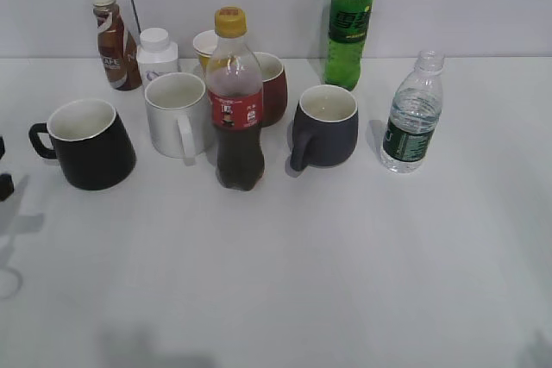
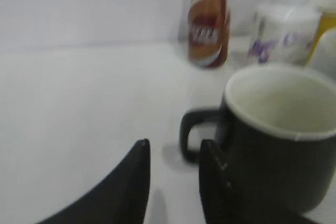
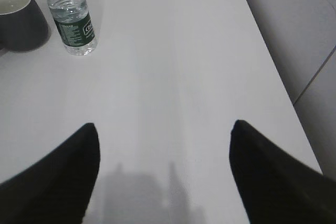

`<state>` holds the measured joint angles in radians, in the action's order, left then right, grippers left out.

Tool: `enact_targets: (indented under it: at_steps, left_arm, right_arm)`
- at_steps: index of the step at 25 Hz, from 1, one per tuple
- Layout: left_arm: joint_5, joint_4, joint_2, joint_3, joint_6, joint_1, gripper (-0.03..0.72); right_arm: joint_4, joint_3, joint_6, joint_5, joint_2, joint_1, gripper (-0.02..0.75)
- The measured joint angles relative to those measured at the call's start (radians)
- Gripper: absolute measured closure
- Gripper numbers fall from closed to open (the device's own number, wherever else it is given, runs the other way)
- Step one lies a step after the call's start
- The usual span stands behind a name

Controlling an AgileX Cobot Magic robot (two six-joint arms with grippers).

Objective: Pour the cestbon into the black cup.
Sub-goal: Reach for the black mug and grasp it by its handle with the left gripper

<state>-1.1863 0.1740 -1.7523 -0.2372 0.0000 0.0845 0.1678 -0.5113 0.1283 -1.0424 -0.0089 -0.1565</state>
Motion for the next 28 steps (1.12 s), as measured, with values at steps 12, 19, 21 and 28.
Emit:
enact_targets:
  at_steps: [12, 19, 21, 28]
  left_arm:
    - [-0.019, 0.186, -0.258, -0.174, 0.057, 0.066, 0.370]
    - [-0.024, 0.226, -0.306, -0.263, 0.061, 0.066, 0.363]
    - [-0.024, 0.237, -0.322, -0.285, 0.061, 0.066, 0.362]
    - [-0.021, 0.272, -0.369, -0.359, 0.061, 0.066, 0.430]
  right_arm:
    - [0.000, 0.000, 0.000, 0.000, 0.000, 0.000, 0.148]
    - [0.000, 0.000, 0.000, 0.000, 0.000, 0.000, 0.148]
    - [0.000, 0.000, 0.000, 0.000, 0.000, 0.000, 0.148]
    - [0.000, 0.000, 0.000, 0.000, 0.000, 0.000, 0.148]
